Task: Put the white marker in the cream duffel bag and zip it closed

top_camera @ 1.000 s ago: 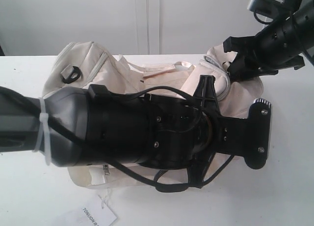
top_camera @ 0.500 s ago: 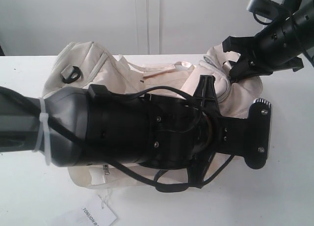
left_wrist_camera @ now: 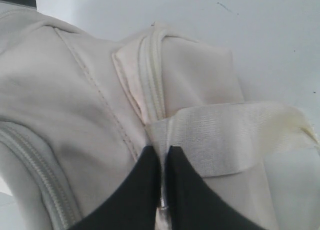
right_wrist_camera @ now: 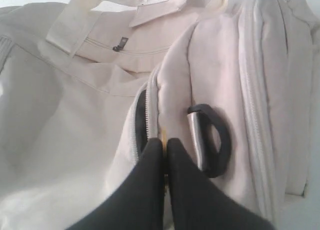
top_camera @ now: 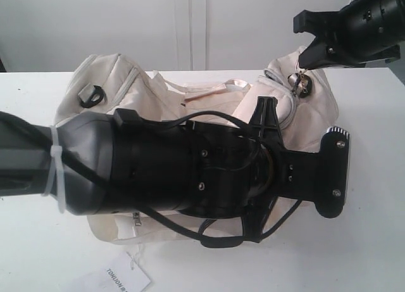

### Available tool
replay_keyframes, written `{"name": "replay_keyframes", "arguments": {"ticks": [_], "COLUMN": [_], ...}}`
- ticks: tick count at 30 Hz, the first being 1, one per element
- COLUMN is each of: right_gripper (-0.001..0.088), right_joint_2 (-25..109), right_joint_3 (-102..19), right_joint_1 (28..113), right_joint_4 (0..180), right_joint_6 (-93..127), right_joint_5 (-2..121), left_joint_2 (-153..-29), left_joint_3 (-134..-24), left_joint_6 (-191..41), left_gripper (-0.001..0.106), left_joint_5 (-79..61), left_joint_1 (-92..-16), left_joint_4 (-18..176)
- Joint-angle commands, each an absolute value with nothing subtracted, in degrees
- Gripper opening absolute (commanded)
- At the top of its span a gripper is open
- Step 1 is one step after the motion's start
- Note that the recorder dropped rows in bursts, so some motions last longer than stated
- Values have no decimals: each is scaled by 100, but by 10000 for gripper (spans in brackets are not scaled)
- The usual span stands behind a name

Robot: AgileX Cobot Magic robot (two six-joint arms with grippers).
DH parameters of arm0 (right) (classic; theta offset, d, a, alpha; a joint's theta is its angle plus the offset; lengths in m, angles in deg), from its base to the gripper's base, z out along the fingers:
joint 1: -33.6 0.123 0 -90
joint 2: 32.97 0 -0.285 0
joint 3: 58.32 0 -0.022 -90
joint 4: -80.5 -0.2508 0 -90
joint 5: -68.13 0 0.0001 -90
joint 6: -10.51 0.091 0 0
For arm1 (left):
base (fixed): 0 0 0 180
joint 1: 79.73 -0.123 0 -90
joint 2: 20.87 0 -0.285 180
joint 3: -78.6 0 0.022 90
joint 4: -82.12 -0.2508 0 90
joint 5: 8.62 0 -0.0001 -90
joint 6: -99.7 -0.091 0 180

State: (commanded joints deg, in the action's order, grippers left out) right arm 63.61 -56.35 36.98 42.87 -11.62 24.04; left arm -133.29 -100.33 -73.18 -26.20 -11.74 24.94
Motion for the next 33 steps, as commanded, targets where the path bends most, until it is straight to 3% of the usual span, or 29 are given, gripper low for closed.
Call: {"name": "replay_keyframes", "arguments": {"ticks": [33], "right_gripper": [0], "right_joint_2": [7031], "right_joint_3": [-5635], "right_joint_1": [3710], "right_joint_4": [2353], "right_joint_6": [-3175], "right_joint_5": [4101], "left_joint_2": [-13329], "left_joint_3": [-10033], "left_joint_6": [-7467], "left_gripper": [0], "left_joint_5": [-2462], "left_joint_1": [-1174], "left_joint_4": [2494]}}
